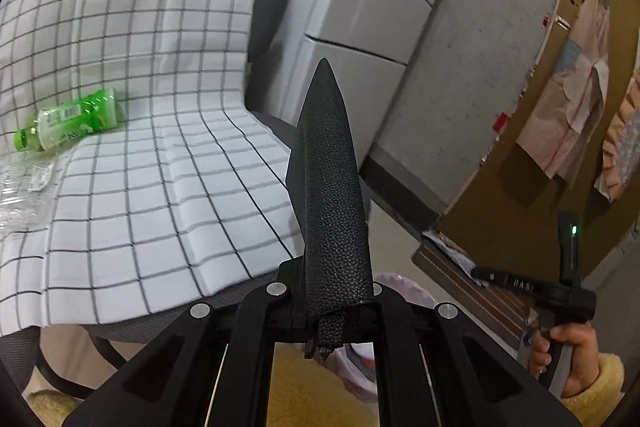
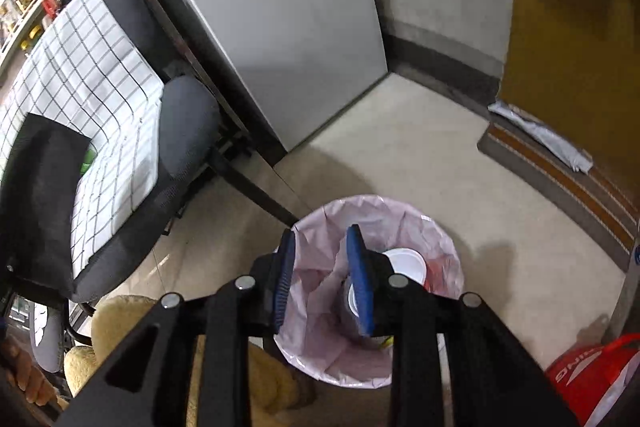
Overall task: Collect trash
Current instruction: 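Carry the bowl and black case over the bin and open both tools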
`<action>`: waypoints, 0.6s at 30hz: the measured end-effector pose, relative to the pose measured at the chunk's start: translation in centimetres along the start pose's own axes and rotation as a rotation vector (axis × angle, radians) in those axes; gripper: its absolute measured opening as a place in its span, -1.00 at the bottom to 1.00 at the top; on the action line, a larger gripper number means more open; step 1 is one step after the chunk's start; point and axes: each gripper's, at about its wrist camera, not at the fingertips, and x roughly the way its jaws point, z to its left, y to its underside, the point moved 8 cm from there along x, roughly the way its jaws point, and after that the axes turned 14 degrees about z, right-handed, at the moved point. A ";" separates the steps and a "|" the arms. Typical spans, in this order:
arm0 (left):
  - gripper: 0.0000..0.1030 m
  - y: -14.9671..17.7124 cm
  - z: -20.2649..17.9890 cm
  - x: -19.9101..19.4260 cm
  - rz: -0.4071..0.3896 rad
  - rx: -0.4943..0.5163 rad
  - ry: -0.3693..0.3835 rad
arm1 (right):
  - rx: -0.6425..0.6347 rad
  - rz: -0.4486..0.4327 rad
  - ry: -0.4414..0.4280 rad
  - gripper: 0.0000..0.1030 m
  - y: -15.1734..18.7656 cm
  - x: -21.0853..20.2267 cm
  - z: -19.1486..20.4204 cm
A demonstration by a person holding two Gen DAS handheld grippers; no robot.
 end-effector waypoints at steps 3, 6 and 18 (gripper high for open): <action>-0.86 1.0 -1.4 1.6 0.070 0.033 0.055 | -0.015 -0.035 -0.020 -0.48 -0.2 -1.0 0.2; -0.86 2.5 -3.7 3.7 0.164 0.083 0.121 | -0.024 -0.070 -0.034 -0.48 -0.5 -2.0 0.7; -0.76 4.9 -13.9 11.5 0.405 0.311 0.303 | 0.012 -0.196 -0.013 -0.46 -1.8 -6.4 -3.1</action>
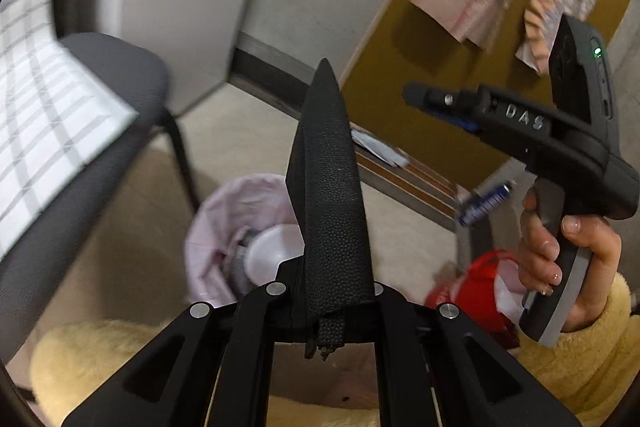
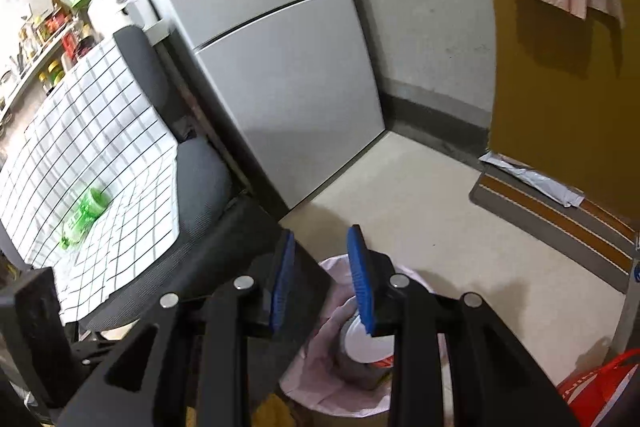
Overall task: Collect trash
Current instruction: 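Carry the bowl and black case over the bin and open both tools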
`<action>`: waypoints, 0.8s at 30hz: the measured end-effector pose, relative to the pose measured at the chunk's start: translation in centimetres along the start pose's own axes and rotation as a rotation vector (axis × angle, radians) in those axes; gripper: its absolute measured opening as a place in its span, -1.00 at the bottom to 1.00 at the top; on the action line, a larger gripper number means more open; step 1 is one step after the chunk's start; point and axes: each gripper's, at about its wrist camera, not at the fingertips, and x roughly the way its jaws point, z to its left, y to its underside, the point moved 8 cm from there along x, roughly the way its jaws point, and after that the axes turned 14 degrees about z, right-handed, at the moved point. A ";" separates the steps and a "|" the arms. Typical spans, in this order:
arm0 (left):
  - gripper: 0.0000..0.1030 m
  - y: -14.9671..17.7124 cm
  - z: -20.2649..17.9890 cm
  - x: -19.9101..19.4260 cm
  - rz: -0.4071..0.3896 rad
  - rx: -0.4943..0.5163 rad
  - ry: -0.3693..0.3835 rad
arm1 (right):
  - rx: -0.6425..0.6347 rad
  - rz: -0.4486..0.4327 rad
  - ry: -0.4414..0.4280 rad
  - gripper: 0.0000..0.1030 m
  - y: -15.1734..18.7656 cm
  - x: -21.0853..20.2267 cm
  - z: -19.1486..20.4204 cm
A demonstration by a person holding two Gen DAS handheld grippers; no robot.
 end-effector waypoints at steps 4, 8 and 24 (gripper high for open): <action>0.22 -1.3 0.9 2.0 0.029 -0.024 -0.056 | 0.021 -0.008 0.024 -0.46 -0.4 -0.1 -1.8; 0.25 -1.5 3.2 1.5 0.004 -0.047 -0.177 | 0.021 0.009 0.032 -0.46 -0.3 0.4 -2.3; 0.24 4.4 10.3 -11.5 -0.225 -0.261 -0.427 | -0.158 0.044 -0.044 -0.46 0.5 1.2 7.7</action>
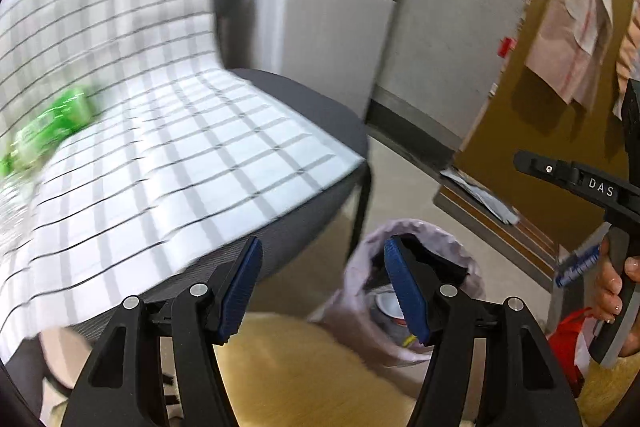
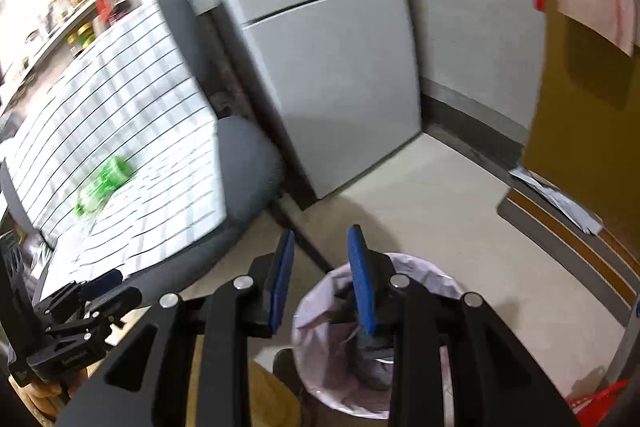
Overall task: Collect trash
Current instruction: 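Carry the bowl and black case over the bin and open both tools, then return to the chair and grasp the green tea bottle with the right tool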
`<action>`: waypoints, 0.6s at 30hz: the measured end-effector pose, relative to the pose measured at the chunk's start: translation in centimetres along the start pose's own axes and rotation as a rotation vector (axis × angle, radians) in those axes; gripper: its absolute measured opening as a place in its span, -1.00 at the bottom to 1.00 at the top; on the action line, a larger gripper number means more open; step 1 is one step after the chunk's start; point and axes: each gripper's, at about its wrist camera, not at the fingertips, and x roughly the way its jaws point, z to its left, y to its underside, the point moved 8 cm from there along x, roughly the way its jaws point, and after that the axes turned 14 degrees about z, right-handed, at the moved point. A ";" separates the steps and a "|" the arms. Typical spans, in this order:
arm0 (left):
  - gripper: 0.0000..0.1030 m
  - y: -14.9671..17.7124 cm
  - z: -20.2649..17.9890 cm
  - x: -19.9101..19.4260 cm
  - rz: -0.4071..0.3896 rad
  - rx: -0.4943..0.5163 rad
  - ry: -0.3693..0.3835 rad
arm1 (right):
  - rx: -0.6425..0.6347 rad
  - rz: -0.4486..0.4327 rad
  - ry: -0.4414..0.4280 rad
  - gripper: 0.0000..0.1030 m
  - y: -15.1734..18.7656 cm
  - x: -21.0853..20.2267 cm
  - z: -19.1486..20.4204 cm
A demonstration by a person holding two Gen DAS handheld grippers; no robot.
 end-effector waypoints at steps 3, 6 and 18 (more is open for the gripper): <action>0.24 0.6 2.8 -1.5 -0.020 -0.063 -0.046 | -0.063 0.003 -0.024 -0.46 -0.1 0.3 3.2; 0.24 1.5 6.8 -3.7 -0.054 -0.151 -0.095 | -0.135 0.015 -0.058 -0.46 0.0 1.0 7.1; 0.24 5.0 19.5 -9.5 -0.128 -0.433 -0.242 | -0.400 0.076 -0.160 -0.29 -1.3 5.4 21.8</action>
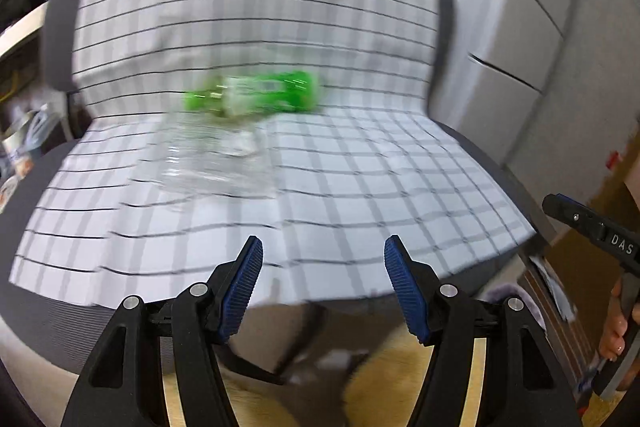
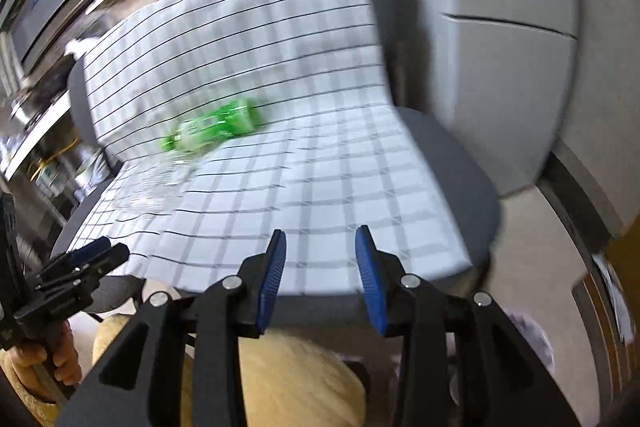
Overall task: Collect trash
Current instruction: 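Return to the chair and grasp the green tea bottle with the right tool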
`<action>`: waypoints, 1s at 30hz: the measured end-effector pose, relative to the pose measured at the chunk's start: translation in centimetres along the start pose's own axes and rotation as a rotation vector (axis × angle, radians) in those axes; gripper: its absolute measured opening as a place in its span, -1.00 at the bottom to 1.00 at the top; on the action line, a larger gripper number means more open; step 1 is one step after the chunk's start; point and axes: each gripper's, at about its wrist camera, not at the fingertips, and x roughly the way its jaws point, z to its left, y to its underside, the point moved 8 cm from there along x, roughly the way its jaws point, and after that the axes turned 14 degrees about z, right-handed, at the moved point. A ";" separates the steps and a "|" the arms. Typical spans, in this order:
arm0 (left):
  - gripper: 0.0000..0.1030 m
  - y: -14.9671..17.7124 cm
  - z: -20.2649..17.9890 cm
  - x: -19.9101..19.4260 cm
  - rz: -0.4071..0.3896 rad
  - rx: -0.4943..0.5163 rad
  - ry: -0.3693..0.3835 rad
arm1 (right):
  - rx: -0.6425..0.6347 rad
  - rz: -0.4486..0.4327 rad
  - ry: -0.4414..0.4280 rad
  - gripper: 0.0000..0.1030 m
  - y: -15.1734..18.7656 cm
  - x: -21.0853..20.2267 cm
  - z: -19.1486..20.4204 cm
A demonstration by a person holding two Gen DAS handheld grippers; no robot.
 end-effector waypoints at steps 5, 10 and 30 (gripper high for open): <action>0.25 -1.6 4.6 -1.0 -0.038 -0.077 -0.066 | -0.097 0.042 -0.054 -0.26 -4.3 3.9 4.7; 0.24 -3.9 10.0 -0.9 -0.061 -0.165 -0.129 | -0.185 0.088 -0.096 -0.21 -8.7 8.6 9.5; 0.12 -6.9 13.9 5.4 0.024 -0.214 -0.103 | -0.152 0.183 -0.236 0.01 -20.7 23.9 12.9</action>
